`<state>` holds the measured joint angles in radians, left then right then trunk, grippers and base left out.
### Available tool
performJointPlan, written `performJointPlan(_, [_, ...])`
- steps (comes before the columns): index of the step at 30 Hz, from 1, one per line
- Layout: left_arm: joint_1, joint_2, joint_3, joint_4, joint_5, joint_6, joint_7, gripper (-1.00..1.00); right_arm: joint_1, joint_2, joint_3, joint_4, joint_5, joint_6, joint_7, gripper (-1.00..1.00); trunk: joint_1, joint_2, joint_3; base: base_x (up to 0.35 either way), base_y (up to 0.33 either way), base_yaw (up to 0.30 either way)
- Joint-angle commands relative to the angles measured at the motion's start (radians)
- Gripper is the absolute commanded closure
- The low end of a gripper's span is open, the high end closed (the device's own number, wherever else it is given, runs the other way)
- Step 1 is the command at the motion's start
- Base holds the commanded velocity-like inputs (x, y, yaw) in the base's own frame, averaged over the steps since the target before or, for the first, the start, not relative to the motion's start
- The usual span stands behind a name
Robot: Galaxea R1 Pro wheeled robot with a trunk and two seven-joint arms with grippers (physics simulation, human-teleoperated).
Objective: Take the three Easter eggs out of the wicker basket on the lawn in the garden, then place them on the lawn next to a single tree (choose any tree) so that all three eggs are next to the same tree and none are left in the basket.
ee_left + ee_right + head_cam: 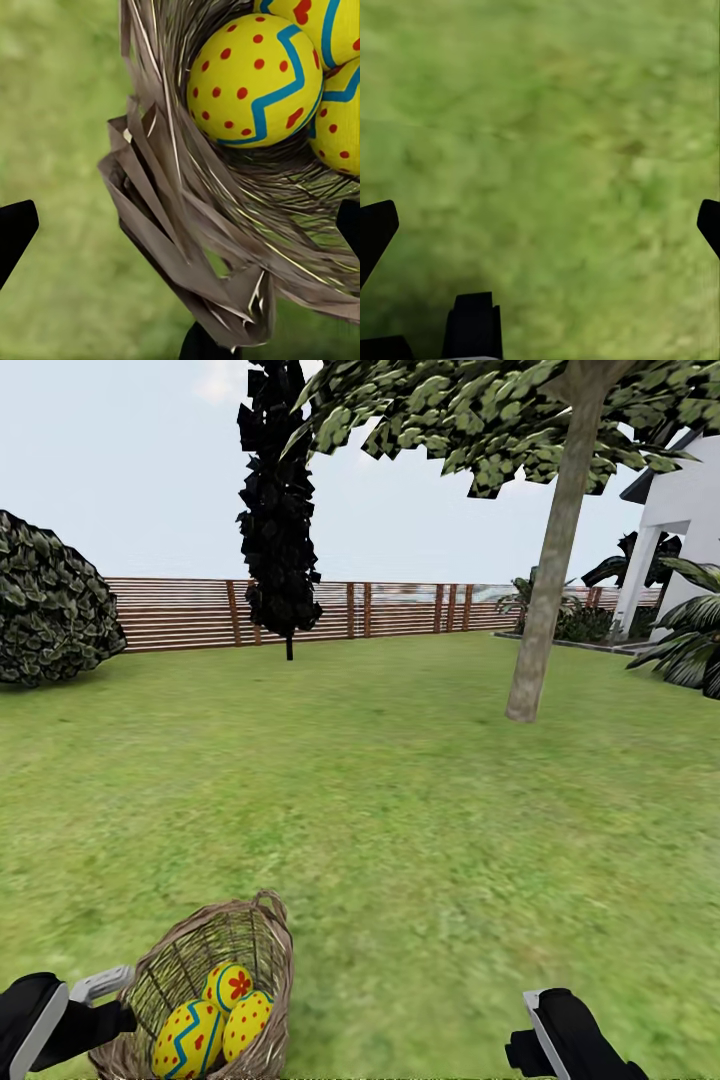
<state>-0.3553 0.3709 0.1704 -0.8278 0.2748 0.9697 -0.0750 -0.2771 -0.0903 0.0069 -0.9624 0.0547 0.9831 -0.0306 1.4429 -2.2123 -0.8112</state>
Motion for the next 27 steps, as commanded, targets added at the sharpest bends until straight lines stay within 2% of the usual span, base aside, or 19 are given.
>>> performJointPlan(1, [-0.001, 0.0, 0.003, -0.001, -0.006, 0.004, -0.008, -1.0, -0.001, 0.0, 0.001, -0.001, 0.005, 0.005, 0.002, -1.0, 0.004, -0.008, -0.004, 0.0, 0.0, 0.0])
performJointPlan(20, [-0.001, -0.003, 0.0, -0.001, -0.008, 0.004, -0.008, -1.0, -0.001, 0.0, -0.001, -0.001, 0.005, 0.005, 0.001, -1.0, 0.077, -0.141, -0.064, 0.0, 0.0, 0.0])
performJointPlan(27, [-0.001, -0.006, 0.001, -0.001, -0.008, 0.004, -0.008, -1.0, -0.001, 0.0, -0.001, -0.001, 0.005, 0.005, 0.001, -1.0, 0.077, -0.141, -0.064, 0.0, 0.0, 0.0])
